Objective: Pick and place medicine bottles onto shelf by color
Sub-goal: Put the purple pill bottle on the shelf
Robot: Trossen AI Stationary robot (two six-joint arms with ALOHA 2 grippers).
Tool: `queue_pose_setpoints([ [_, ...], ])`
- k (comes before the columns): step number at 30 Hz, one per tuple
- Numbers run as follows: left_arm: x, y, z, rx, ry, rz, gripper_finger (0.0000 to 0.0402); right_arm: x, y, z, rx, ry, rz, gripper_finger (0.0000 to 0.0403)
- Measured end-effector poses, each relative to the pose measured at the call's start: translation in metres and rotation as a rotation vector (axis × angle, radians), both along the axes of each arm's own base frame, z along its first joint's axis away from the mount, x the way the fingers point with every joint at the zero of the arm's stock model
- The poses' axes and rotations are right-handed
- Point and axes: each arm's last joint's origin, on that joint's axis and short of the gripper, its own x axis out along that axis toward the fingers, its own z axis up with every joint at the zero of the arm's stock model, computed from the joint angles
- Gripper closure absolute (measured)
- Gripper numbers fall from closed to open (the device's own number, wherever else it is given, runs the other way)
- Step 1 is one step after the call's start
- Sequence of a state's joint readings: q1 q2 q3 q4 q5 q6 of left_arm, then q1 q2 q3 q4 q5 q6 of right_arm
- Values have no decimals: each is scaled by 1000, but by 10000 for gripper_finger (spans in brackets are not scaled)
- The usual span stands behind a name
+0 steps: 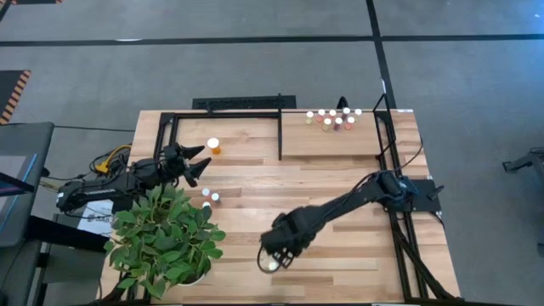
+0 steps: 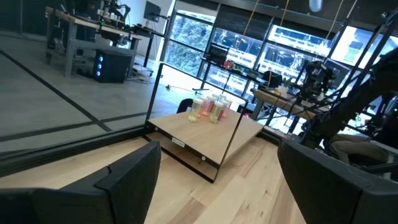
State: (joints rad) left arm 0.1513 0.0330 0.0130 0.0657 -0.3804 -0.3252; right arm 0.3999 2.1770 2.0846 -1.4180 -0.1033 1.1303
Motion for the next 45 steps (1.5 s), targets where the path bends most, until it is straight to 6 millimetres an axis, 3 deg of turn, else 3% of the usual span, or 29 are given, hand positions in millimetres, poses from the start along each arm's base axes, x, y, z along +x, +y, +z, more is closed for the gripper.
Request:
queue_pose_setpoints([
  [6,0,0,0,0,0,0,90,-16,-42,41,-56,-23,-5,284],
  [11,0,0,0,0,0,0,90,-33,-81,59,-66,-27,-40,284],
  [19,0,0,0,0,0,-1,90,-79,-122,45,-69,-16,-151,284],
  [27,0,0,0,0,0,0,90,-128,-174,22,-88,-19,-490,284],
  [38,0,0,0,0,0,-1,90,-158,-292,17,-67,-53,-993,284],
  [41,0,0,0,0,0,-1,90,-163,-314,19,-57,-135,-1074,281],
  [45,0,0,0,0,0,0,90,-171,-331,19,-69,-160,-1147,275],
])
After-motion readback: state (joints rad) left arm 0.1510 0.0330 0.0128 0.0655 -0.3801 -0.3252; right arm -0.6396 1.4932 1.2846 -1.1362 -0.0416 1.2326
